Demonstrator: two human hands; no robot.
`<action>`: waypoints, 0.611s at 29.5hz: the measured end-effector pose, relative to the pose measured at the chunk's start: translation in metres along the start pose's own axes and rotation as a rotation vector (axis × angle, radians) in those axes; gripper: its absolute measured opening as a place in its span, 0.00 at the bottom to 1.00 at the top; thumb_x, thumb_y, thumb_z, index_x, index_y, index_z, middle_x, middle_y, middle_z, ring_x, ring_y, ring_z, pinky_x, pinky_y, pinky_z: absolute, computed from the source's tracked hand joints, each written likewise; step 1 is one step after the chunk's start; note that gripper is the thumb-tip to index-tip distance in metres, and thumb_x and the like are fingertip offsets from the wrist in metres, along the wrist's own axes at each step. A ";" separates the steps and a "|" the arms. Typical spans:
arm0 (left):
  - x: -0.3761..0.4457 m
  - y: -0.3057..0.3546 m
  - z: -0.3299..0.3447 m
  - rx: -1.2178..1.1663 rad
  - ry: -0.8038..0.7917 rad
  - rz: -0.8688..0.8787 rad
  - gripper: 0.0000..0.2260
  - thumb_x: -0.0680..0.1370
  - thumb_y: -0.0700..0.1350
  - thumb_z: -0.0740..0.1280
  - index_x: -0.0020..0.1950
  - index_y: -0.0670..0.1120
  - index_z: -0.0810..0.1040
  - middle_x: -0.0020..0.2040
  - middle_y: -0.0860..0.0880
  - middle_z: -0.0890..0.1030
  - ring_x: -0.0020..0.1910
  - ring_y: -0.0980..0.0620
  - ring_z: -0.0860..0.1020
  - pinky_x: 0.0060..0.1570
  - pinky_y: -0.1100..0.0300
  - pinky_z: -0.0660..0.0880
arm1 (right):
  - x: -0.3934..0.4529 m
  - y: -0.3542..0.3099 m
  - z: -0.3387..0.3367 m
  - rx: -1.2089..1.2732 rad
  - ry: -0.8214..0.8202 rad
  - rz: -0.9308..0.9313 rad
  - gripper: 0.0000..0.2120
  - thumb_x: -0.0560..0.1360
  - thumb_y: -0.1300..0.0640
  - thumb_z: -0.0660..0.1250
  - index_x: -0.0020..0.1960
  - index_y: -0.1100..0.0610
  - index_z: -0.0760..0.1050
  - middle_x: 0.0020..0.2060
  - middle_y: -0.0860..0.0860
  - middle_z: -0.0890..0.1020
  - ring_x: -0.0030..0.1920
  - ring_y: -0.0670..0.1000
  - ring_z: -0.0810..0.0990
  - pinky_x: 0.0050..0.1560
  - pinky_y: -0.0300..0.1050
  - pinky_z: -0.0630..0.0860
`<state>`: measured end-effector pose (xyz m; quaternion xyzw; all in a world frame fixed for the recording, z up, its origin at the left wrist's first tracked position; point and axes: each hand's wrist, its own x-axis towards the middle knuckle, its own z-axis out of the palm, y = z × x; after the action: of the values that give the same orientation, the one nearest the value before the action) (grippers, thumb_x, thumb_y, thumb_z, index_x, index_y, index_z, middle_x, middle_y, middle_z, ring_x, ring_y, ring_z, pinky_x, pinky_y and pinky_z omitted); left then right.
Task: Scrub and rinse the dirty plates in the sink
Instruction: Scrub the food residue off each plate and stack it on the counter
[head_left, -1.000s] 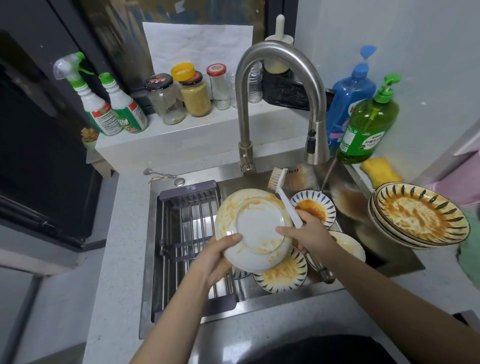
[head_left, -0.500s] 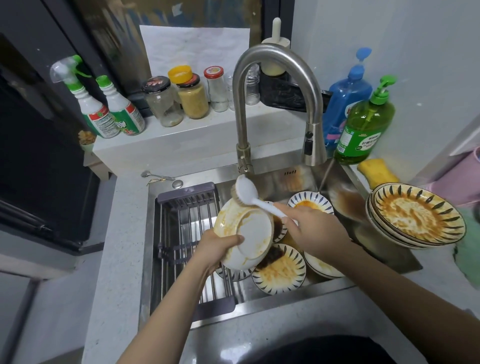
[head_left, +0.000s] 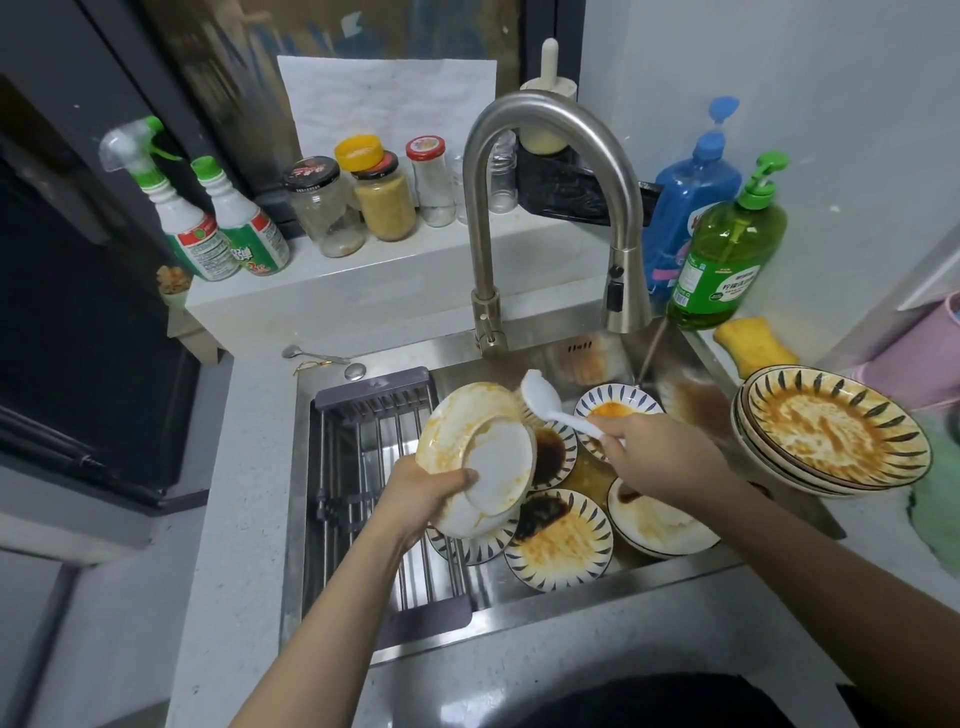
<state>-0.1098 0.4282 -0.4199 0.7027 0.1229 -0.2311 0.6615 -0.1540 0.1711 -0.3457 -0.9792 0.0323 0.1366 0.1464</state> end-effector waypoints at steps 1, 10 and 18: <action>0.000 0.001 0.000 0.063 -0.003 0.016 0.27 0.52 0.47 0.78 0.50 0.42 0.80 0.49 0.43 0.84 0.50 0.43 0.81 0.49 0.49 0.80 | -0.002 -0.003 -0.002 -0.012 0.000 -0.024 0.18 0.81 0.53 0.51 0.68 0.44 0.70 0.36 0.49 0.79 0.31 0.49 0.75 0.30 0.42 0.70; -0.003 -0.005 0.006 0.131 -0.015 0.063 0.14 0.59 0.42 0.74 0.44 0.45 0.80 0.44 0.48 0.83 0.46 0.47 0.81 0.43 0.56 0.77 | -0.003 -0.024 -0.013 -0.274 0.117 -0.139 0.17 0.81 0.56 0.49 0.67 0.45 0.66 0.34 0.48 0.77 0.32 0.50 0.80 0.35 0.46 0.79; -0.004 -0.001 0.002 -0.184 -0.016 0.002 0.16 0.66 0.31 0.74 0.51 0.40 0.80 0.48 0.42 0.84 0.49 0.42 0.82 0.49 0.50 0.79 | 0.001 -0.015 -0.011 -0.038 0.044 -0.061 0.15 0.82 0.51 0.52 0.65 0.43 0.71 0.35 0.47 0.78 0.32 0.47 0.76 0.31 0.42 0.72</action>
<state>-0.1135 0.4269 -0.4187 0.6371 0.1374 -0.2238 0.7247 -0.1488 0.1818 -0.3316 -0.9851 0.0029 0.1109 0.1313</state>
